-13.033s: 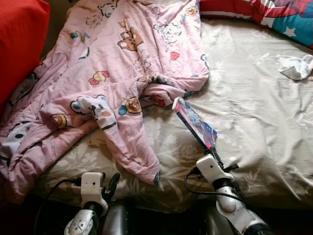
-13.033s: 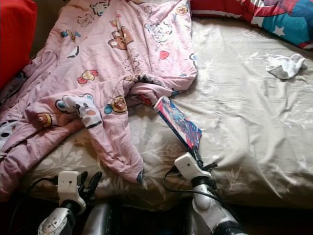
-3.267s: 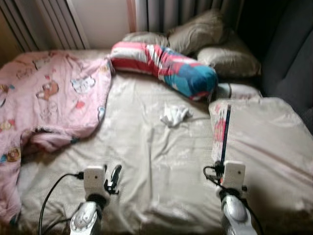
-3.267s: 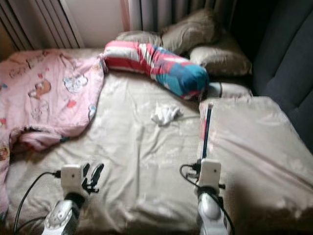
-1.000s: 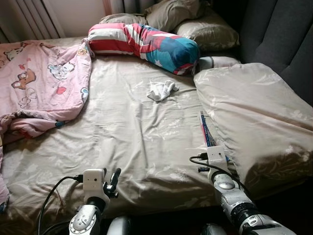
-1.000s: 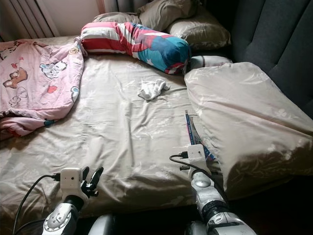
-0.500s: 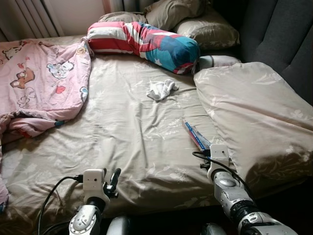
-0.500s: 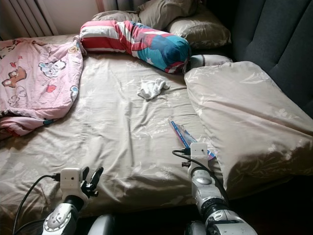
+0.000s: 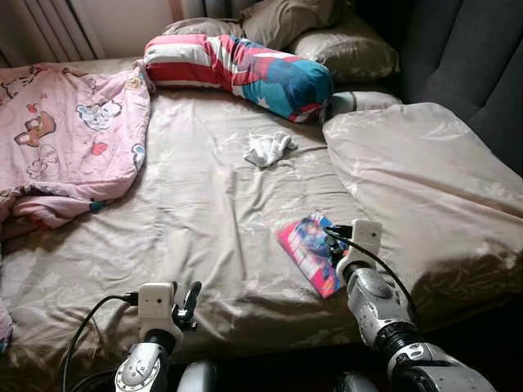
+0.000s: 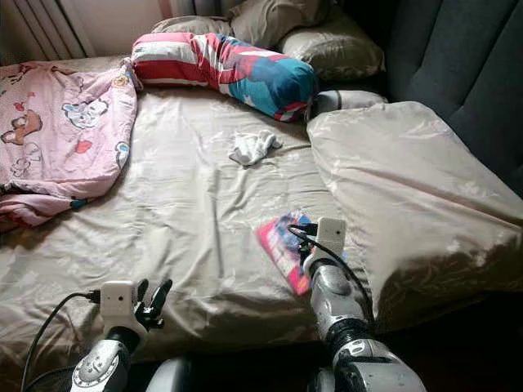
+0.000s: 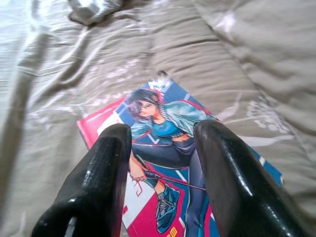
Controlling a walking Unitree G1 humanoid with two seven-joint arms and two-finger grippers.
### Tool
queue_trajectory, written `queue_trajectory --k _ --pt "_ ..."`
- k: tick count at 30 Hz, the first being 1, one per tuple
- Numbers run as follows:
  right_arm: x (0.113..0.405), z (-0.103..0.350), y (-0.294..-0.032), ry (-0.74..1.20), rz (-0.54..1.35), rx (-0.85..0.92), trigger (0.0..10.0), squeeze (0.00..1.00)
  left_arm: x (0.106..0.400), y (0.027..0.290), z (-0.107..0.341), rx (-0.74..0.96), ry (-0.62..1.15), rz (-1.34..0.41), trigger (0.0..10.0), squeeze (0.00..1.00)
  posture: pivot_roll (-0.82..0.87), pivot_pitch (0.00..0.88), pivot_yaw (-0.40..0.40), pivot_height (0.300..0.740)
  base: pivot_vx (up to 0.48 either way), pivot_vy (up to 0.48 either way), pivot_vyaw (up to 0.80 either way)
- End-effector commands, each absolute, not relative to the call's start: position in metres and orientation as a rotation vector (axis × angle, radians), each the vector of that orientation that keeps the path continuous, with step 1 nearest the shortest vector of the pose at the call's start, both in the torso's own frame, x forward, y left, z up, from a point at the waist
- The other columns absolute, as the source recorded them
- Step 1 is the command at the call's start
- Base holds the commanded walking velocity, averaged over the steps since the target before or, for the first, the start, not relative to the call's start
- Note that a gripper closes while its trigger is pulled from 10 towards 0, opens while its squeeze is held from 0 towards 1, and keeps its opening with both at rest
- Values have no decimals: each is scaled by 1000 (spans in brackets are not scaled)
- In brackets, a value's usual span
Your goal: Clean up the room
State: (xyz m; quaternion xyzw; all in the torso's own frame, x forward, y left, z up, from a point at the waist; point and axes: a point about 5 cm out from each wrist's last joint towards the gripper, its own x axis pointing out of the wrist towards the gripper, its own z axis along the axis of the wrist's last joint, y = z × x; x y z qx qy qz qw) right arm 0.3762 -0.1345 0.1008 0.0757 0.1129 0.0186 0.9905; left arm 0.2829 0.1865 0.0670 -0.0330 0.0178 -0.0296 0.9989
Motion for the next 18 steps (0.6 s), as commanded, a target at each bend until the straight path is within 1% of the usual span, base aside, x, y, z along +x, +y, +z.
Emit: queue_trajectory --k 1,8,13,16,17,18 --pt "371 90 -134 258 46 144 10000 0 277 189 60 -58 69 -52 10000 0 -1 241 13 617 0 0 0" --pt "360 73 -141 305 42 139 10000 0 277 188 59 -56 74 -55 10000 0 -2 240 13 617 0 0 0" --pt "349 61 -155 297 -22 160 10000 0 277 187 59 -55 76 -55 10000 0 -3 241 13 617 0 0 0" --pt "334 38 -157 383 0 117 10000 0 276 186 58 -50 80 -65 10000 0 -7 241 13 617 0 0 0" --pt "334 38 -157 383 0 117 10000 0 276 186 58 -50 80 -65 10000 0 -7 241 13 617 0 0 0" --pt "328 30 -156 412 20 121 10000 0 276 184 58 -46 79 -74 10000 0 -8 241 15 617 0 0 0"
